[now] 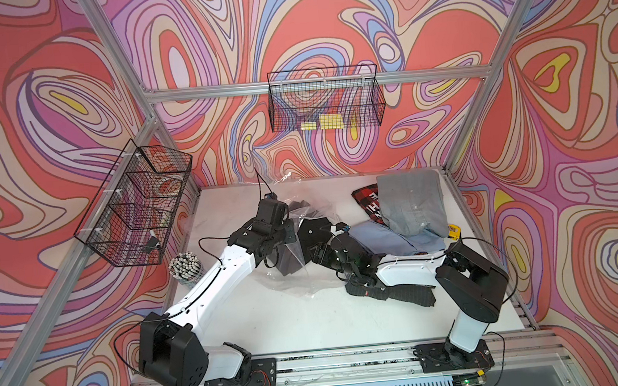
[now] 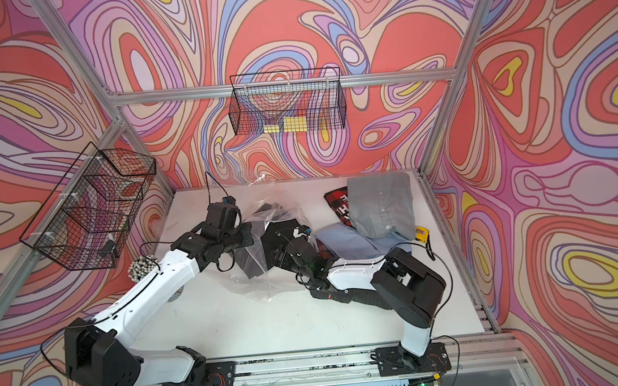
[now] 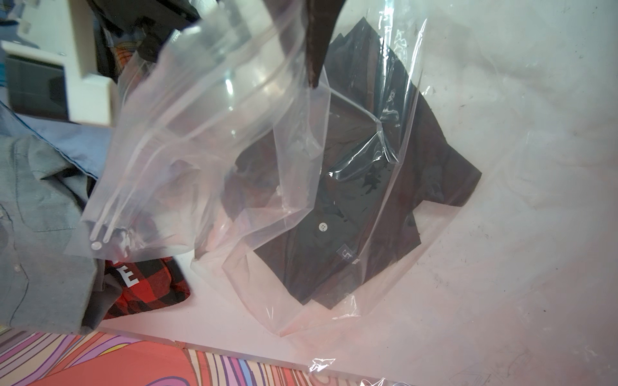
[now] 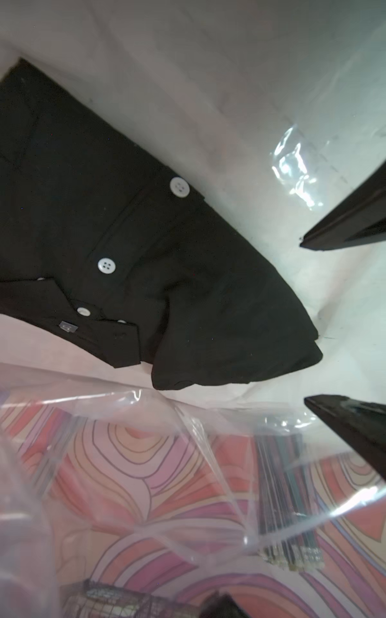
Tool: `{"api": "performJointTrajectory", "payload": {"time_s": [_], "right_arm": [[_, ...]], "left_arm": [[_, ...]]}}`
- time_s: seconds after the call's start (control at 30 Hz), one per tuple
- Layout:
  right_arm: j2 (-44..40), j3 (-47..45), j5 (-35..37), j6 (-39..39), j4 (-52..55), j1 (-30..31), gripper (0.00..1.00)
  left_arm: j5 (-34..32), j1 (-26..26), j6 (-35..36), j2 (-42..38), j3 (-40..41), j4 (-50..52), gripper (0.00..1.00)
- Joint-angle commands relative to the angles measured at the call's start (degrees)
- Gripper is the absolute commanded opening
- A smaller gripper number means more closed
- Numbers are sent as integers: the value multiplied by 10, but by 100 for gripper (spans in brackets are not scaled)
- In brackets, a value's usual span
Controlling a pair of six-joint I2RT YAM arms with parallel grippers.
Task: Take the shirt out of the vacuum bag
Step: Place the shirt at the center of the board, then take out the shirt from the vacuum bag.
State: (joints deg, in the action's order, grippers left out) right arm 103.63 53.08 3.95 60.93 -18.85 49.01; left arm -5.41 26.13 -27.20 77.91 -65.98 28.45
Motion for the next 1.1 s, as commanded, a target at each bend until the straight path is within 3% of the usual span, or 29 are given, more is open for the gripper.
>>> {"api": "performJointTrajectory", "payload": {"time_s": [0.0,0.4,0.73,0.83,1.07], "right_arm": [[44,36,41,19,-9,0,72],[168,139,64,87,89,-16,72],[268,219,38,147,158,-40,69],[285,247,37,139,176,-43,61],[305,264,12,116,147,-57,9]], "left_arm": [[-5,-5,-3,-18,8,-9,0],[0,-6,-6,-28,14,-15,0],[10,-5,-10,-36,22,-25,0],[8,-4,-8,-42,25,-28,0],[12,-5,-9,-41,25,-30,0]]}}
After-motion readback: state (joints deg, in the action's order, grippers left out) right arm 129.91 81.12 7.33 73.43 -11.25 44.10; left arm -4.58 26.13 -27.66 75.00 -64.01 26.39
